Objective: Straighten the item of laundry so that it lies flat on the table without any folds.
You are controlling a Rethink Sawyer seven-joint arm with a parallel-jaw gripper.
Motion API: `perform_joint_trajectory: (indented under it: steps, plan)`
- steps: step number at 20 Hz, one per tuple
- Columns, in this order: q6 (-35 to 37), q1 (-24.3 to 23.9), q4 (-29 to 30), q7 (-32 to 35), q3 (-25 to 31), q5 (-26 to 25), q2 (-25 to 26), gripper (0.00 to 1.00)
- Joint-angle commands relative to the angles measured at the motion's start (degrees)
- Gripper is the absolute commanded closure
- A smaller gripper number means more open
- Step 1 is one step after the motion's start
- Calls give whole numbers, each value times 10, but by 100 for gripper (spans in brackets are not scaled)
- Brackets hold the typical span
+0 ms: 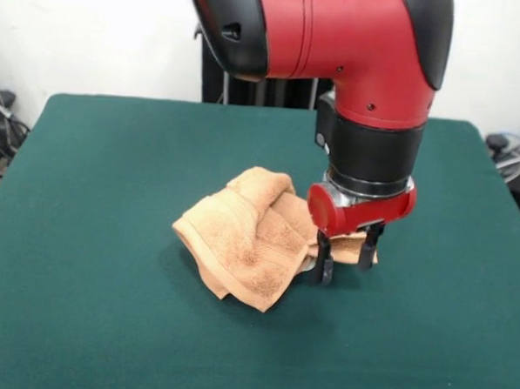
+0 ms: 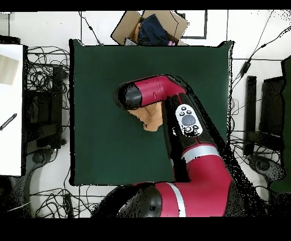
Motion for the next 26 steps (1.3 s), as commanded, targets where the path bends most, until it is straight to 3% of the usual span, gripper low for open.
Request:
perform_joint_trajectory:
  steps: [1,7,26]
  plan:
    - [267,2,-59,-14,0,80,36,0]
    - [243,4,-49,-24,-4,57,18,0]
    - [234,-4,-145,-71,19,15,96,0]
